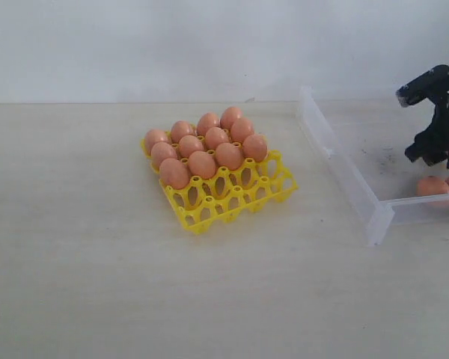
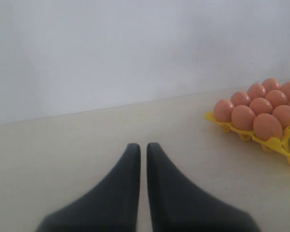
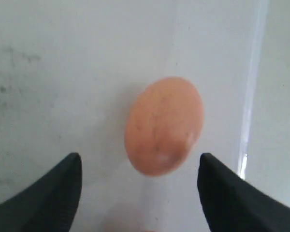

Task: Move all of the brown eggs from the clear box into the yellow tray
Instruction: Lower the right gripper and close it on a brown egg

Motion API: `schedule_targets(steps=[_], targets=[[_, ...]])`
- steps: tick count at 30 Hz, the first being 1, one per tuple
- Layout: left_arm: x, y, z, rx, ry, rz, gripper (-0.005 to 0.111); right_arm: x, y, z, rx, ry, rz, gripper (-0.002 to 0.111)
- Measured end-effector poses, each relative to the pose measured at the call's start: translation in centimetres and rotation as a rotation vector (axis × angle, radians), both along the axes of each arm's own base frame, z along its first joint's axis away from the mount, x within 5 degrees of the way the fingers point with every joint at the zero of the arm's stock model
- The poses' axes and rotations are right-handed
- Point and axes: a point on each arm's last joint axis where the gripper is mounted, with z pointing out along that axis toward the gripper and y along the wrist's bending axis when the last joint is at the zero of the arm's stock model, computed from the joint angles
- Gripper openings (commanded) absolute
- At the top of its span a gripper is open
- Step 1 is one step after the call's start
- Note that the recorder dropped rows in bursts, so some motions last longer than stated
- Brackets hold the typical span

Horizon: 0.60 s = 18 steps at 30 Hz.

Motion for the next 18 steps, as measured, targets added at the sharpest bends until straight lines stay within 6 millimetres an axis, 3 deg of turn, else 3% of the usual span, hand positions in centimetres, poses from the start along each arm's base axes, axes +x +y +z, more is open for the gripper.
schedule_targets(steps=[6,13,18], targets=[[0.0,0.0,0.0,0.0,0.0,0.0,0.004,1.0,1.1,0.3,0.211,-0.122,-0.107,0.062],[0.0,0.0,0.0,0.0,0.0,0.0,0.004,1.4,1.2,-0.4,0.214,-0.137,-0.091,0.062],[0.0,0.0,0.0,0.0,0.0,0.0,0.004,1.9,1.1,0.2,0.213,-0.163,-0.085,0.062]])
